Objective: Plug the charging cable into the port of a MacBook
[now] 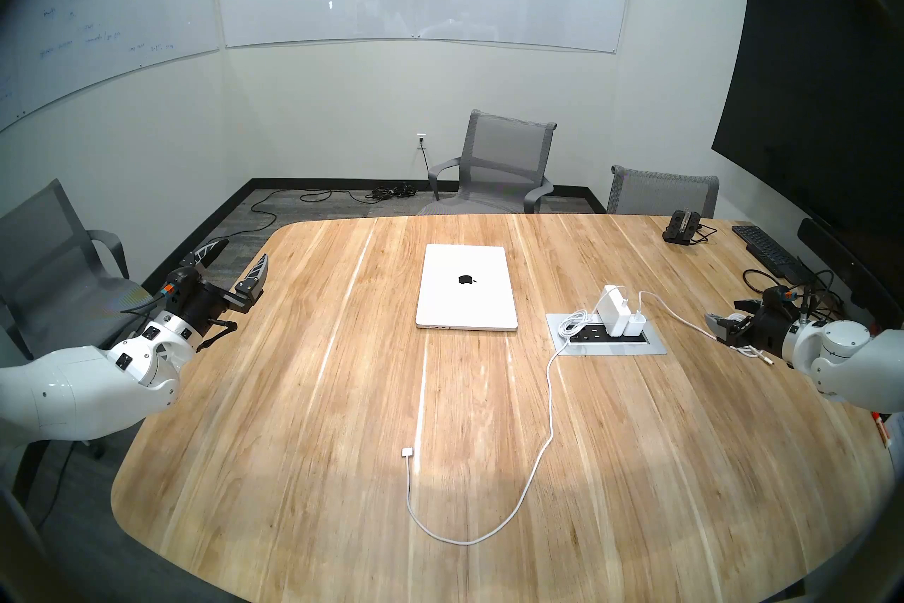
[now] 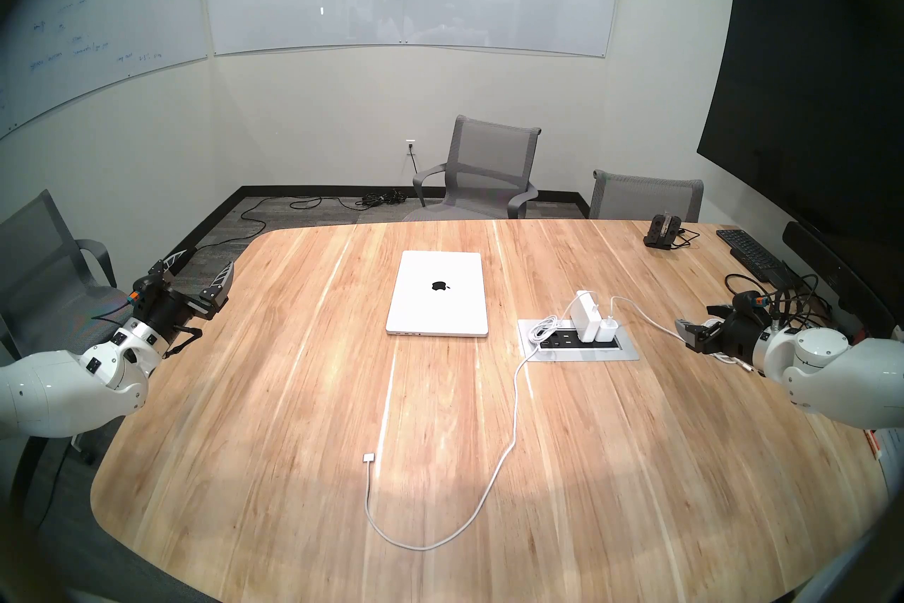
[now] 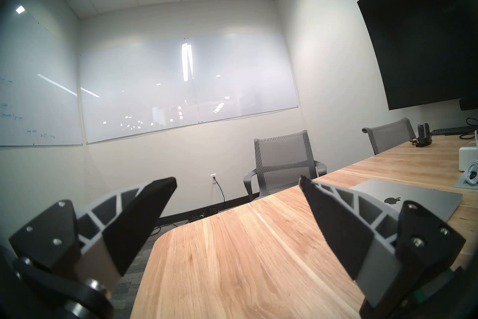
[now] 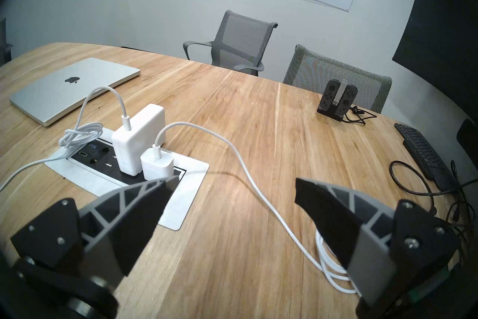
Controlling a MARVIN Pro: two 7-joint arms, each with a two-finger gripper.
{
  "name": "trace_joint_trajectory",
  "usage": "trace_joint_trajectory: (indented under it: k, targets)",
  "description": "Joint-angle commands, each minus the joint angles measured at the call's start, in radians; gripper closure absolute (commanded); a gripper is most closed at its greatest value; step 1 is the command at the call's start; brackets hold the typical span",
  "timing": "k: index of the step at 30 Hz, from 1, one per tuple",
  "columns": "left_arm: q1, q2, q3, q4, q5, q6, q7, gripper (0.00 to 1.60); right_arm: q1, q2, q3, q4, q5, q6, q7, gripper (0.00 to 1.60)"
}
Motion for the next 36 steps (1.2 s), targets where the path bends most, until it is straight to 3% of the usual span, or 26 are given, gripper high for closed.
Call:
trace_joint_trajectory:
  k: [1,14,22,36]
  targets:
    - [-0.013,0.000,-0.011,-0.001,-0.001,-0.002,-0.001,0.00,0.033,0.010,0.018,-0.029,-0.021,-0.012,0.007,0.00]
    - [-0.014,0.001,-0.009,-0.001,0.000,-0.003,0.000,0.00,0.124,0.014,-0.090,0.001,0.010,-0.134,0.084,0.00]
    - [-0.014,0.001,-0.009,-0.001,0.000,-0.003,0.001,0.00,0.166,0.018,-0.156,-0.024,-0.036,-0.180,0.079,0.00]
    - [-0.015,0.001,-0.008,-0.001,0.000,-0.003,0.002,0.00,0.209,0.020,-0.321,-0.048,-0.092,-0.336,0.098,0.00]
